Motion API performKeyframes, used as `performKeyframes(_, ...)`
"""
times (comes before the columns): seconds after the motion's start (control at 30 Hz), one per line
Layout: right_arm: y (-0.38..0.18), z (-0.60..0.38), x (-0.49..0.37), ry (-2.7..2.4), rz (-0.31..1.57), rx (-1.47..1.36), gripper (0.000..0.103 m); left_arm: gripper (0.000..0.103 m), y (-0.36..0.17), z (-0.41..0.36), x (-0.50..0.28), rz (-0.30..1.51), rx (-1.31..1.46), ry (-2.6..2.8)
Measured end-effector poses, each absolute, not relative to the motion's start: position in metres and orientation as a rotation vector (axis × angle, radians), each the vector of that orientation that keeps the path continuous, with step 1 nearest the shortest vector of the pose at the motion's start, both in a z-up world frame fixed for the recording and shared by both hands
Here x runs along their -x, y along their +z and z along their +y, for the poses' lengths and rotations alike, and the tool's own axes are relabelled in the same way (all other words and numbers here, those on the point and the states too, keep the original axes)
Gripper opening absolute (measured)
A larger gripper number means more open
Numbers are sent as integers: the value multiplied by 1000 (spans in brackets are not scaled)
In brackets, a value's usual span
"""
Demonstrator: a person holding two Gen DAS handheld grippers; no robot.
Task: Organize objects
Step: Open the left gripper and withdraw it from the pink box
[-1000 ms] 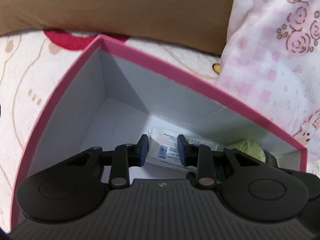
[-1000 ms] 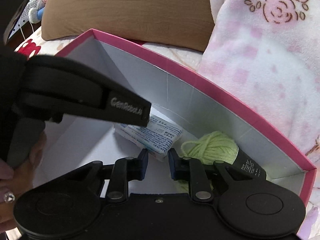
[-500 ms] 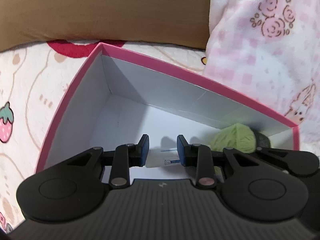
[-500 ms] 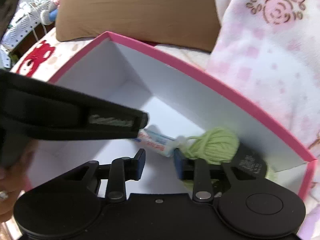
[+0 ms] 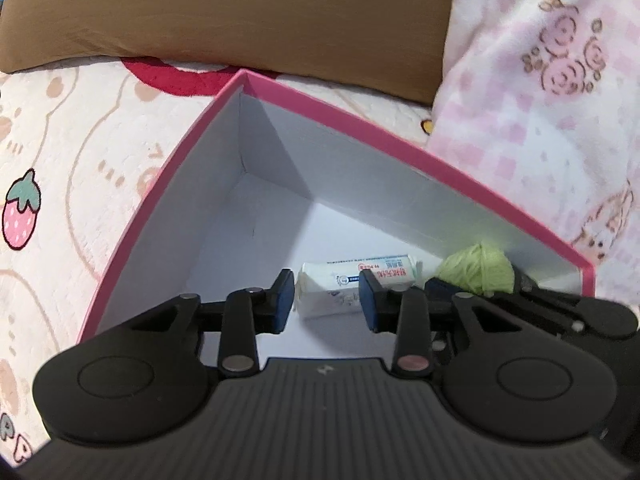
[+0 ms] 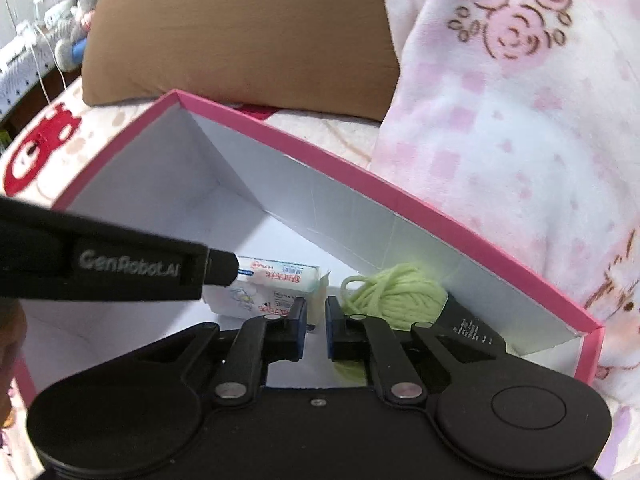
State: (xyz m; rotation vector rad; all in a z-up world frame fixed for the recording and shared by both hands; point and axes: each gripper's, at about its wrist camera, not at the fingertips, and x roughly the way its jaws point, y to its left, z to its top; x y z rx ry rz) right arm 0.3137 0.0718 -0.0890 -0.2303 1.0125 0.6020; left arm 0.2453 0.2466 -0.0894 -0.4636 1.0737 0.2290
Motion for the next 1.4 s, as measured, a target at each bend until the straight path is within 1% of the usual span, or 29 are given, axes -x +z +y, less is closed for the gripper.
performKeyframes(0.03,-88,67,-315,612,1029,207,8,44,-91,244,-246,1097,445,225)
performKeyframes(0.07,-87,63,-316,631,1054,184,9,46,-92,241,-247,1116,425,223)
performKeyframes(0.17,-87,57,-313,688,1104,159,15,46,-97,235,-250,1154,402,241)
performKeyframes(0.27,-86,64,-305,719,1124,175,18,41,-106,231,-257,1180,412,264)
performKeyframes(0.37,-77,56,-292,752,1119,192,18,33,-108,226,-260,1142,408,283)
performKeyframes(0.53,-74,41,-283,761,1112,227,18,26,-111,220,-274,1120,373,284)
performKeyframes(0.67,-71,29,-278,767,1092,191,19,26,-112,214,-282,1086,295,300)
performKeyframes(0.77,-66,30,-272,771,1043,176,19,26,-105,208,-279,1051,214,311)
performKeyframes(0.87,-54,24,-266,774,992,176,19,26,-93,205,-267,1044,233,285)
performKeyframes(1.0,-42,24,-256,769,976,149,20,27,-80,199,-250,1040,242,274)
performKeyframes(1.03,-39,25,-252,771,967,153,21,29,-76,197,-244,1043,246,275)
performKeyframes(1.07,-36,26,-247,771,957,155,27,31,-71,197,-240,1046,254,275)
performKeyframes(1.1,-32,24,-243,765,950,151,32,32,-66,197,-233,1050,267,277)
performKeyframes(1.13,-27,22,-239,761,944,147,34,34,-60,195,-229,1049,271,279)
performKeyframes(1.17,-24,20,-235,757,940,148,36,40,-51,192,-223,1044,270,281)
performKeyframes(1.27,-13,15,-220,757,933,201,36,49,-28,186,-200,1010,273,258)
performKeyframes(1.37,-1,11,-207,749,906,224,36,54,-10,188,-175,1000,313,213)
performKeyframes(1.4,5,7,-202,754,903,221,39,55,-6,186,-169,1018,327,207)
